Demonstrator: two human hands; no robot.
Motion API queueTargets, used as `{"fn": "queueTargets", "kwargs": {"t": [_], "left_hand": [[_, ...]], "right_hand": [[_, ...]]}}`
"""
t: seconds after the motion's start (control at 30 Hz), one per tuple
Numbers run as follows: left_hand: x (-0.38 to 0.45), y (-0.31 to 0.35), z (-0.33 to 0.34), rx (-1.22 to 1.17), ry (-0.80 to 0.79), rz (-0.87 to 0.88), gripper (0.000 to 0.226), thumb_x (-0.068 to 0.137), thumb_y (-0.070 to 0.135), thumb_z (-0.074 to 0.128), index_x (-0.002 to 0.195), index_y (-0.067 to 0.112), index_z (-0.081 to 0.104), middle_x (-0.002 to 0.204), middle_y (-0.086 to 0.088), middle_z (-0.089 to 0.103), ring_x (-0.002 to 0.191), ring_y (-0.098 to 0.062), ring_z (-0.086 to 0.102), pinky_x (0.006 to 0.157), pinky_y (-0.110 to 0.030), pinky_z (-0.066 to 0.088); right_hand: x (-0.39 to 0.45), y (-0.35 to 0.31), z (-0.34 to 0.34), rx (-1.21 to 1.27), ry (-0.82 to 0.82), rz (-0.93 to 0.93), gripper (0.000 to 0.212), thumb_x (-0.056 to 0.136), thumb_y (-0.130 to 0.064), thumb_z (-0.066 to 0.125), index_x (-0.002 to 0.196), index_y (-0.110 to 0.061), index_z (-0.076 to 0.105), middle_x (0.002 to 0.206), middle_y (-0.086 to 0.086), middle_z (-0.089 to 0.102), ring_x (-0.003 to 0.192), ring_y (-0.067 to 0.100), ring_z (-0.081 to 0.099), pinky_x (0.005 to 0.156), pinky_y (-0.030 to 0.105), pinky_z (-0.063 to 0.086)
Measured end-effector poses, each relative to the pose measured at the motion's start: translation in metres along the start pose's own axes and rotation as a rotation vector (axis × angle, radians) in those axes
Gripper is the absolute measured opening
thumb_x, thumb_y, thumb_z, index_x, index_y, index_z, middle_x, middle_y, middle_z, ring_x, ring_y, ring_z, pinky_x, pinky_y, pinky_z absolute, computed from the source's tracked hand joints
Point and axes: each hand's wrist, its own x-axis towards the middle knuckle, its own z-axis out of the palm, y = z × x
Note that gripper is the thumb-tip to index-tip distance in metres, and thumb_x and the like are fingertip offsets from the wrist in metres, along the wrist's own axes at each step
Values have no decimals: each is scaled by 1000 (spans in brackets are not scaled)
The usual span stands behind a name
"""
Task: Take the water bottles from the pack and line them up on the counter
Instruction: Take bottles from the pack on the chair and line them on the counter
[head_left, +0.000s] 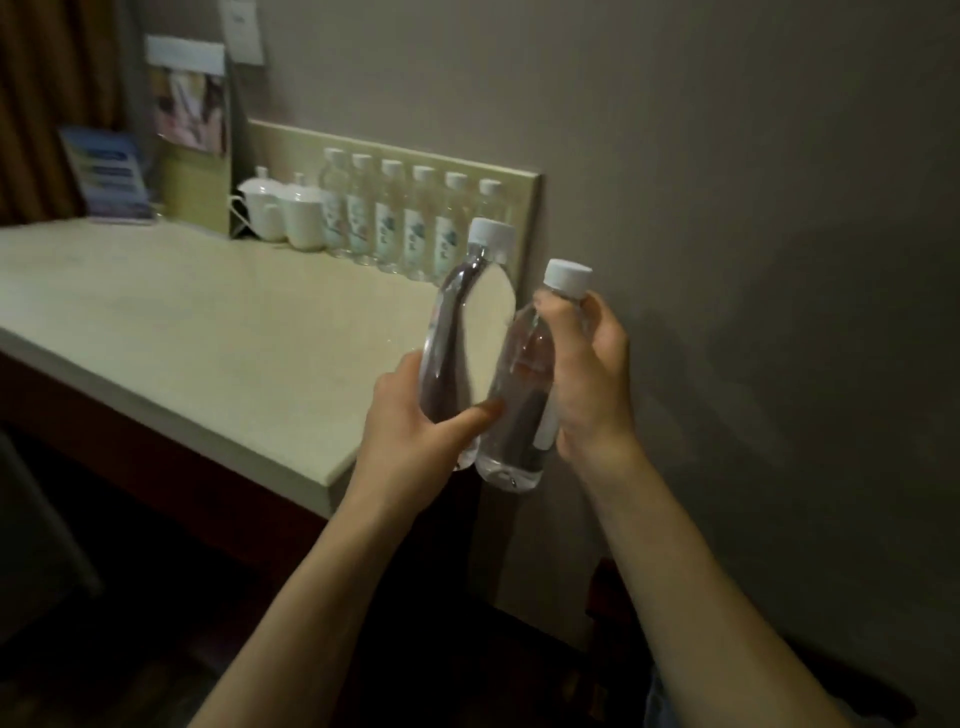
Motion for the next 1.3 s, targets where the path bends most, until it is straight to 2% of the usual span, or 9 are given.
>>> {"fn": "queueTargets", "kwargs": {"t": [0.2,0.33,0.5,0.57,0.7,0.87,0.97,1.1,1.3], "left_hand": [[64,-10,-55,16,74,-29,47,67,26,78,108,29,54,104,-7,72,97,-20,70,83,-46,59],[125,-23,-87,10,125,-113,44,61,20,74,95,31,50,91,0,72,86,-14,70,69,-32,56],[190,-44,-125,8,120,-114,48,65,10,75,100,26,46,92,-4,67,86,-14,67,70,-29,53],[212,-54,-137,-5,106,-127,49,58,10,74,98,22,47,94,-6,66,90,-16,68,76,-33,56],[254,-73,-161,-19,55,-141,56,52,12,71,105,12,55,104,-14,68,100,-26,68,89,-45,58],[308,-97,-187,-60,2,-141,59,52,15,73,108,2,61,110,-20,68,105,-34,66,94,-54,54],[338,-113,-202,-72,-114,-110,55,60,13,74,113,10,64,108,-9,72,101,-22,69,86,-42,59],[371,-125,-214,-125,-203,-64,47,71,5,72,114,21,67,100,6,75,89,-4,72,75,-25,58],[394,-138,-223,-190,-344,-83,46,75,0,67,119,11,60,104,-8,73,99,-24,70,89,-41,58]], "right_hand": [[46,26,81,-26,-126,-61,9,85,-28,65,94,-27,64,87,-6,70,80,16,72,75,39,61],[79,55,131,7,-141,-21,20,84,-33,67,102,-25,64,97,0,72,91,19,72,83,44,60],[120,87,180,45,-122,36,12,84,-30,71,88,-32,59,83,-11,72,78,3,69,61,15,53],[134,96,199,35,-97,65,16,83,-32,73,89,-37,59,87,-18,70,84,1,68,72,23,56],[158,116,235,-16,-22,126,22,84,-31,73,100,-27,59,103,-2,69,100,19,68,90,50,56],[180,145,279,-82,119,81,18,85,-33,72,86,-36,55,87,-19,64,79,-10,62,67,17,45],[188,156,305,-151,232,55,18,85,-34,72,91,-36,55,90,-18,65,79,-12,61,64,12,42],[195,167,339,-238,404,62,36,85,-42,70,111,-28,50,109,-4,61,98,10,61,74,22,49],[167,198,350,-425,391,228,67,76,-42,65,133,-28,34,130,3,53,114,24,59,95,48,52]]}}
